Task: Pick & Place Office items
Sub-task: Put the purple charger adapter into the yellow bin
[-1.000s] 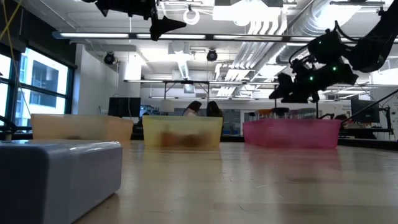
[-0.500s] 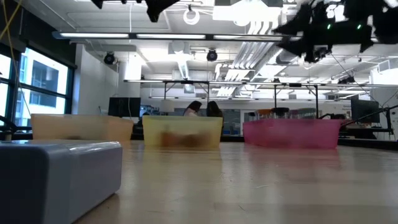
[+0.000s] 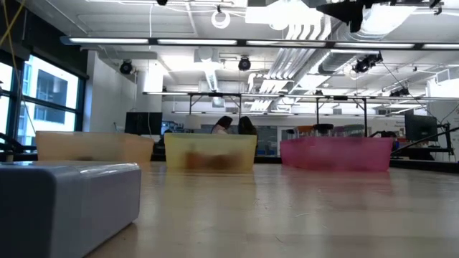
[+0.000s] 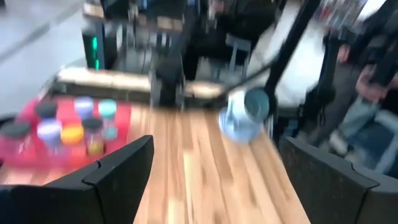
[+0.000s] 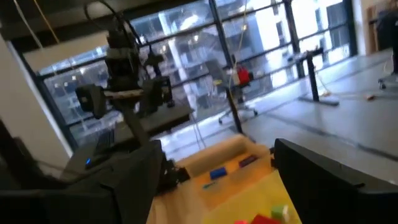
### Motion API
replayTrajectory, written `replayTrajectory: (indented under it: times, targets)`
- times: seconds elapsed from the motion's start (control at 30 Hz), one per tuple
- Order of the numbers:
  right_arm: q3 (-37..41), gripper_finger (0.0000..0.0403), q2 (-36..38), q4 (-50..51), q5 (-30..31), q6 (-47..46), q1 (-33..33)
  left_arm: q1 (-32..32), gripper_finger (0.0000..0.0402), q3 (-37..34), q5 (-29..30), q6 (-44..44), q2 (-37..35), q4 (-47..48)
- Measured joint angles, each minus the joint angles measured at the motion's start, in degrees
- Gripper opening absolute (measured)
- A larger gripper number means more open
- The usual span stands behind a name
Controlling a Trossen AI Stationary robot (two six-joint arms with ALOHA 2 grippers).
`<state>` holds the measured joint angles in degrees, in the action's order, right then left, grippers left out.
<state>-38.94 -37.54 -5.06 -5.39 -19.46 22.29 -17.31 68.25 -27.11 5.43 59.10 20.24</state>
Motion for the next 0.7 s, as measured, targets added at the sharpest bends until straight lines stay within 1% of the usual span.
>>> replayTrajectory:
  times: [0.1,0.17,0.2,0.3,0.37,0.47,0.57,0.63,0.7]
  targets:
    - [-2.68,0.0299,-0.98,3.8,2.51,-0.13,-4.2,4.68,0.0344,5.28,5.43,-4.15,0.59,13.12]
    - [-3.44,0.0299,-1.47,5.13,3.82,-0.41,-6.68,9.08,0.0344,8.35,11.48,-5.76,0.9,20.91]
    - [-3.46,0.0299,-1.66,5.48,4.57,-0.37,-7.73,11.66,0.0344,9.43,14.76,-5.54,1.16,23.3]
    - [-3.46,0.0299,-1.83,6.19,6.68,0.26,-9.77,18.58,0.0344,11.74,23.85,-0.88,2.09,27.91]
    - [-3.48,0.0299,-1.8,6.69,8.01,0.36,-10.28,22.45,0.0344,12.97,28.15,3.73,3.0,28.58]
    - [-3.46,0.0299,-1.95,8.46,8.35,0.42,-10.32,26.59,0.0344,13.57,31.76,13.0,4.24,28.6]
    - [-3.46,0.0299,-1.9,9.31,8.2,0.72,-10.32,28.88,0.0344,13.55,32.55,22.75,6.25,29.05]
    - [-3.46,0.0299,-1.9,9.97,7.05,1.21,-10.32,30.14,0.0344,13.53,32.7,26.96,7.77,29.08]
    - [-3.46,0.0299,-1.9,10.8,5.55,1.3,-10.31,31.31,0.0344,13.53,34.12,30.18,9.42,28.97]
